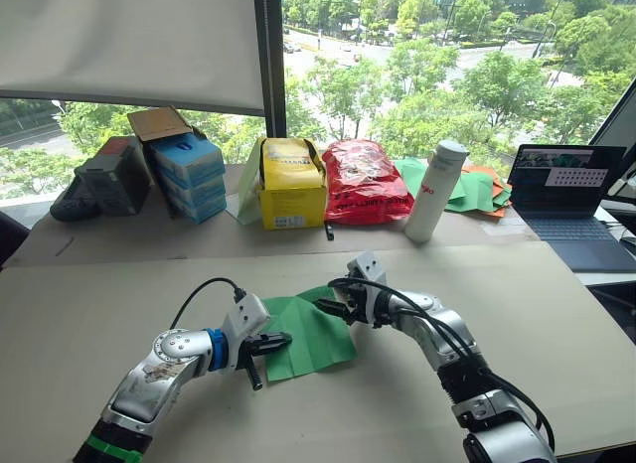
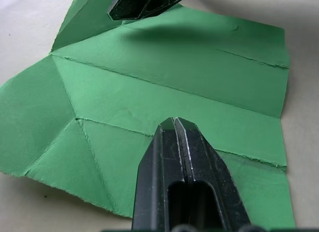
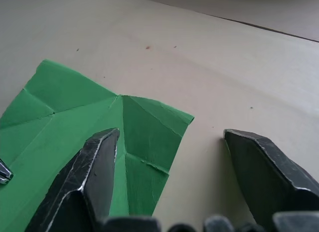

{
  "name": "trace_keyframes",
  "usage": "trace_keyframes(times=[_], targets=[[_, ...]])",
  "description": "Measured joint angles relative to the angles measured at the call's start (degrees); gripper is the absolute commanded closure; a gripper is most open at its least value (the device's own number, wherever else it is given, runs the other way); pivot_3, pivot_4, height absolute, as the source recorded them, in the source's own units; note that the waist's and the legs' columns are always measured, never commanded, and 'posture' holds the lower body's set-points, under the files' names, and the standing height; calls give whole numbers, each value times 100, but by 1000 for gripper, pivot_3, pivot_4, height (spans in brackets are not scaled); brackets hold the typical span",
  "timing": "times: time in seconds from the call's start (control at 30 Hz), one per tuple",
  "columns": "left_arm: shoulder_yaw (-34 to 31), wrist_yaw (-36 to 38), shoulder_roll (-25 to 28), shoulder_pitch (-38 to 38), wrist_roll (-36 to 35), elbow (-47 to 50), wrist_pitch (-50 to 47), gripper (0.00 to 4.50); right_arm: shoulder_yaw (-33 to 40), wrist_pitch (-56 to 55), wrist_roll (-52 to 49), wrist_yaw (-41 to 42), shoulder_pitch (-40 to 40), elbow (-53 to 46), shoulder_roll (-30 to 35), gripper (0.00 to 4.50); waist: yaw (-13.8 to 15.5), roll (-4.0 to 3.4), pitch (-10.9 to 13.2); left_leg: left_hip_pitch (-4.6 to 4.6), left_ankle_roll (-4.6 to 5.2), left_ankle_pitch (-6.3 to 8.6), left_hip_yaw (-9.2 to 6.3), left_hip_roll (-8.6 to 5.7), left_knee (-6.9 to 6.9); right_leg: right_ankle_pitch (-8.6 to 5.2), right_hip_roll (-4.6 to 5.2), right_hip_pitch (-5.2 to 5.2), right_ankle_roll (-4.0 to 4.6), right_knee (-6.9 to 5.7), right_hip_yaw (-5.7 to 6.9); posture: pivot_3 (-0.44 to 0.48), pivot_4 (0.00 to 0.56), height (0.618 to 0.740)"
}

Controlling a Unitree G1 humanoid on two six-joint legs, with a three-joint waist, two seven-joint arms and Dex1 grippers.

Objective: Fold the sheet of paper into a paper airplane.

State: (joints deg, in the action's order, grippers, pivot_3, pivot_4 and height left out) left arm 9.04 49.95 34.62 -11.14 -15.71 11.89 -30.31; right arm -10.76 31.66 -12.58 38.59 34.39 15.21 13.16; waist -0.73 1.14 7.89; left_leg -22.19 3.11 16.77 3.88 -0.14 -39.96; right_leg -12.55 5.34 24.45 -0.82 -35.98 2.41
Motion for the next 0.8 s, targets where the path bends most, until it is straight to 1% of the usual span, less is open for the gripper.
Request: trace_keyframes(times=[0.23,0.27,0.4,0.57,0.7,0.8], targets=[[0,-7,17,0,-3,2,0,4500,0,-3,5,117,-96,-30,-22,4339,-1,0,0,-1,0,0,0,0,1,0,5,1,0,0,-2,0,150,740],[-2,-6,31,-2,-4,2,0,4500,0,-3,3,143,-129,-55,-21,4440,-3,0,0,-1,0,0,0,0,1,0,6,1,0,0,-2,0,150,740],[-5,2,72,-17,-4,2,0,4500,28,-1,-69,262,-338,-450,-22,4440,-2,-1,0,0,0,0,-1,1,5,0,9,4,0,0,-4,0,150,740],[-33,15,99,-109,-17,-7,-23,4500,5,-167,-86,306,-859,-1312,179,4440,10,-1,1,-4,1,1,-1,-1,4,0,18,6,0,3,-2,0,150,740],[-178,87,105,-228,-186,-12,-105,4500,-156,-773,258,171,-1403,-2203,418,4440,8,-1,0,-5,-1,1,-1,-1,5,0,12,8,0,4,-2,0,150,740],[-287,164,123,-326,-317,-11,-181,4500,-582,-1394,918,-23,-1728,-2709,673,4440,3,-1,1,-3,-3,0,1,-1,4,0,2,8,0,5,-4,0,150,740]])
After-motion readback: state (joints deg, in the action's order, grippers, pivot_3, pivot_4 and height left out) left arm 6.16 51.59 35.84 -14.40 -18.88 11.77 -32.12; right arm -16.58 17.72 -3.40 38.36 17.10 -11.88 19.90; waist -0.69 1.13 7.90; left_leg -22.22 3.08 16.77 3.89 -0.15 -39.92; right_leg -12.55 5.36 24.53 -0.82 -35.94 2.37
